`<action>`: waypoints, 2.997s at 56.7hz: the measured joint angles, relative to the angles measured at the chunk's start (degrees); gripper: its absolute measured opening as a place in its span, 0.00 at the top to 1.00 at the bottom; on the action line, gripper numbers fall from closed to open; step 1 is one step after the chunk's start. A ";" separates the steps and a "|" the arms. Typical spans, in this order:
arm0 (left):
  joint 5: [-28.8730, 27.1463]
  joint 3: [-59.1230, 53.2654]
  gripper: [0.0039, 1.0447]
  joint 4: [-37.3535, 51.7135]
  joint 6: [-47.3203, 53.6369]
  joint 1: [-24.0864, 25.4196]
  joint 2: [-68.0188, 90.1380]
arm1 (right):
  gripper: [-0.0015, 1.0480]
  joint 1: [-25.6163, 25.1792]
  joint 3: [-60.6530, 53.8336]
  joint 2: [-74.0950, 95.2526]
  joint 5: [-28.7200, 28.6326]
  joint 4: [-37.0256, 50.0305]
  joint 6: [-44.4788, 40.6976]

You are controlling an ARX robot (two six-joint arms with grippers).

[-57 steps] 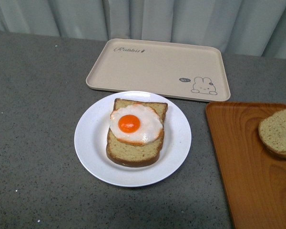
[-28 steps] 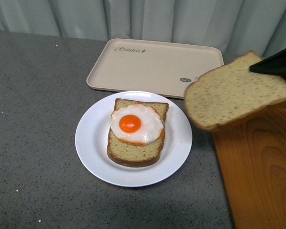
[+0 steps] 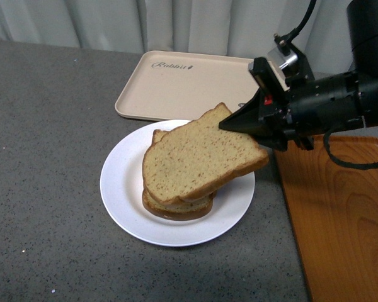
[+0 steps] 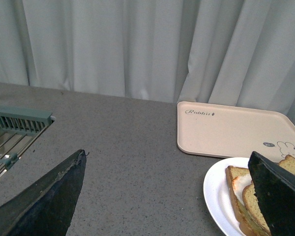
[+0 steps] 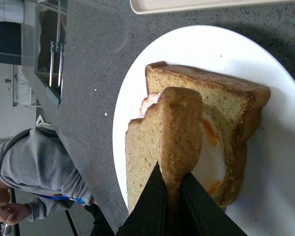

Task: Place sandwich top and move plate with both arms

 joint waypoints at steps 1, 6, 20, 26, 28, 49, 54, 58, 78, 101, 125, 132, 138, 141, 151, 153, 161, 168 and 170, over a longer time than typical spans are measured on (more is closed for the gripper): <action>-0.02 0.00 0.06 0.00 0.00 0.00 0.00 | 0.97 0.00 0.09 0.44 0.15 0.02 0.13; 0.00 0.00 0.06 0.00 0.00 0.00 0.00 | 0.97 -0.17 0.26 1.88 0.52 0.57 0.83; 0.00 0.00 0.06 0.00 0.00 0.00 0.00 | 0.82 -2.08 0.07 2.97 2.91 -0.81 -1.14; 0.00 0.00 0.06 0.00 0.00 0.00 0.00 | 0.61 -4.09 -1.62 2.08 4.02 0.70 0.61; 0.00 0.00 0.06 0.00 0.00 0.00 0.00 | 0.56 -4.79 -2.45 1.27 4.35 1.33 1.16; 0.00 0.00 0.06 0.00 0.00 0.00 0.00 | 0.08 -10.82 -13.16 -20.09 10.12 4.85 2.67; 0.00 0.00 0.06 0.00 0.00 0.00 0.00 | 0.09 -10.64 -16.04 -26.23 14.82 1.53 -0.37; 0.00 0.00 0.06 0.00 0.00 0.00 0.00 | 0.09 -10.08 -18.80 -31.04 20.22 -0.15 -3.37; -0.07 0.00 0.06 -0.02 0.00 0.00 -0.02 | 0.40 -7.45 -44.44 -39.58 51.78 46.58 -24.98; 0.02 0.00 0.06 -0.02 0.00 0.00 -0.07 | 0.99 -12.59 -53.57 -57.27 46.18 43.17 -30.32; 0.02 0.00 0.06 -0.02 0.00 0.00 -0.07 | 0.99 -13.53 -57.94 -75.58 45.90 29.42 -30.34; 0.04 0.00 0.06 -0.02 0.00 0.00 -0.07 | 0.99 -13.53 -58.62 -80.98 45.90 24.83 -30.34; 0.02 0.00 0.06 -0.02 0.00 0.00 -0.07 | 0.99 -13.53 -58.82 -84.74 45.90 21.49 -30.34; 0.02 0.00 0.06 -0.02 0.00 0.00 -0.07 | 0.99 -13.53 -58.93 -86.75 45.90 19.65 -30.34; 0.04 0.00 0.06 -0.02 0.00 0.00 -0.07 | 0.99 -13.53 -58.93 -92.80 45.88 14.14 -30.36; 0.04 0.00 0.06 -0.02 0.00 0.00 -0.04 | 0.99 -13.53 -58.93 -93.77 45.88 13.22 -30.34; 0.02 0.00 0.06 -0.02 0.00 0.00 -0.07 | 0.99 -13.53 -58.95 -97.81 45.88 9.46 -30.34; 0.02 0.00 0.06 -0.02 0.00 0.00 -0.07 | 0.99 -13.53 -58.95 -101.20 45.86 6.14 -30.36; 0.04 0.00 0.06 -0.02 0.00 0.00 -0.07 | 0.99 -13.53 -58.95 -101.94 45.83 5.42 -30.34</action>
